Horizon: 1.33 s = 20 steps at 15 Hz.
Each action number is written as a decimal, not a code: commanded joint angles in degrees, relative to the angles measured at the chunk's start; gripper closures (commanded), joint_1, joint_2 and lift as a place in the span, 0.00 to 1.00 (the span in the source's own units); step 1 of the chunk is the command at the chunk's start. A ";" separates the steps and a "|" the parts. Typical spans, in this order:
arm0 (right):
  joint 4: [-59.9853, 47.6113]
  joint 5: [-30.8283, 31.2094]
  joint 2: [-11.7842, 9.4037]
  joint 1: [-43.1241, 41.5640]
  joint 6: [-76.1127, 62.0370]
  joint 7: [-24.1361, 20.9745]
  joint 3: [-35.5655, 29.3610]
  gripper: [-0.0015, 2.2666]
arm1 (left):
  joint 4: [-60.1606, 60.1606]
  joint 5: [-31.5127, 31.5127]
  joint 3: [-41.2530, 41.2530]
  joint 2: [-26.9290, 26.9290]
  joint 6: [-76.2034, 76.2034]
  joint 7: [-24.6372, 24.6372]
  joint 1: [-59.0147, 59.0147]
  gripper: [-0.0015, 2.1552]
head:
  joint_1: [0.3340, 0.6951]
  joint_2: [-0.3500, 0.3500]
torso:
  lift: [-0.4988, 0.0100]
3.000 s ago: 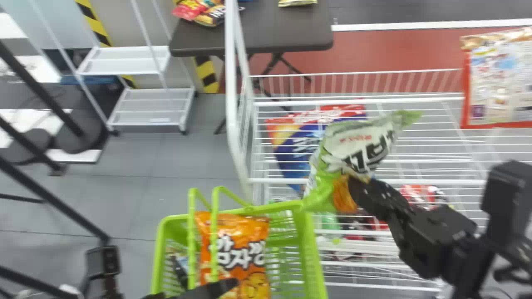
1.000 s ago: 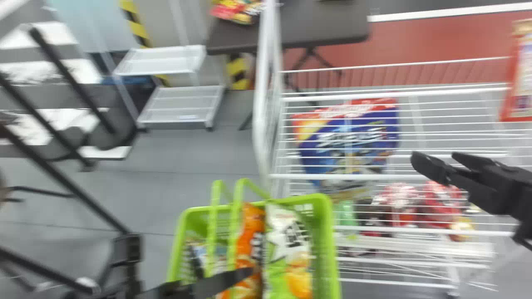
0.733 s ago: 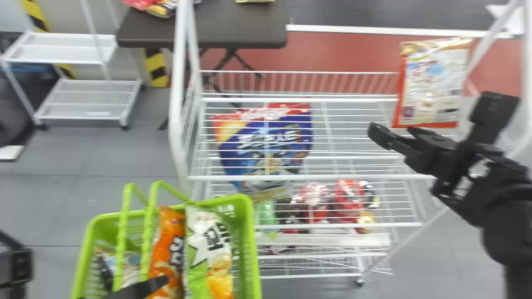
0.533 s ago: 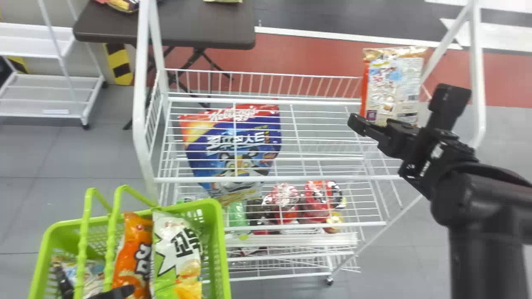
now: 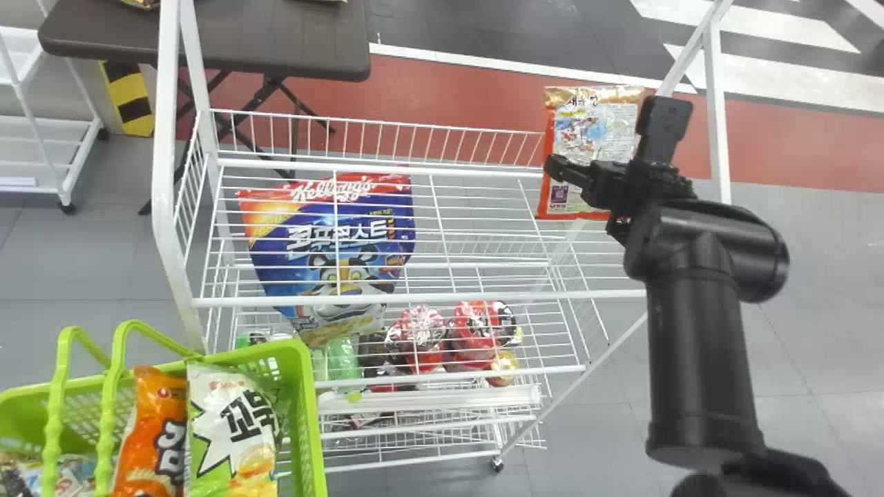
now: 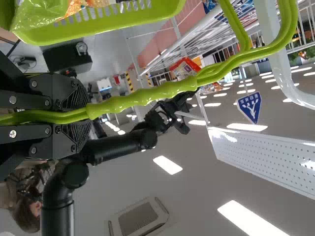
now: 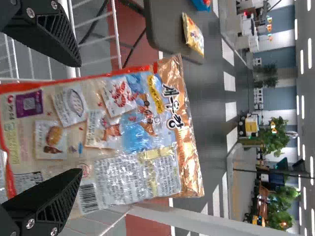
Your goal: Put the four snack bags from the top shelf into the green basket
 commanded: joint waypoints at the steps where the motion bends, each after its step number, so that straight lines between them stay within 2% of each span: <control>1: 7.55 4.18 0.36 -4.39 -0.29 -1.35 0.60 0.02 | 0.21 0.07 0.44 -0.16 0.00 -0.57 0.27 1.00 | 1.00 0.13 | 0.98; 3: 9.92 5.06 0.36 -5.88 0.07 -1.53 0.86 0.21 | 0.39 0.07 1.06 -0.25 0.00 -0.57 0.53 1.00 | 1.00 0.13 | 0.98; 4: 9.92 5.15 0.36 -5.97 0.59 -1.53 0.86 0.37 | 0.39 0.07 1.14 -0.33 0.00 -0.57 0.62 1.00 | 1.00 0.14 | 0.98; 6: 9.74 5.15 0.36 -5.88 3.05 -1.61 1.04 0.95 | 0.48 0.07 1.14 -0.33 -0.18 -0.57 0.62 1.00 | 1.00 0.15 | 0.98; 7: 9.22 5.41 0.45 -5.62 4.46 -2.05 0.86 1.00 | 0.48 0.07 1.14 -0.42 -0.18 -0.57 0.62 1.00 | 1.00 0.15 | 0.98; 13: -4.58 0.40 0.53 1.24 7.98 -1.44 0.34 1.00 | 0.48 0.07 1.23 -0.33 -0.18 -0.57 0.62 1.00 | 1.00 0.13 | 0.98; 16: -21.90 -7.95 0.53 9.32 18.52 -0.21 0.60 1.00 | 0.56 0.07 1.32 -0.33 -0.18 -0.57 0.53 1.00 | 1.00 0.14 | 0.98; 18: -37.19 -15.24 0.53 17.14 25.73 0.49 2.18 1.00 | 0.74 0.07 1.23 -0.33 -0.18 -0.57 0.18 1.00 | 1.00 0.16 | 0.98; 20: -49.58 -22.19 0.53 23.56 33.29 1.02 3.59 1.00 | 0.83 -0.02 1.14 -0.42 -0.18 -0.57 -0.17 1.00 | 1.00 0.23 | 0.98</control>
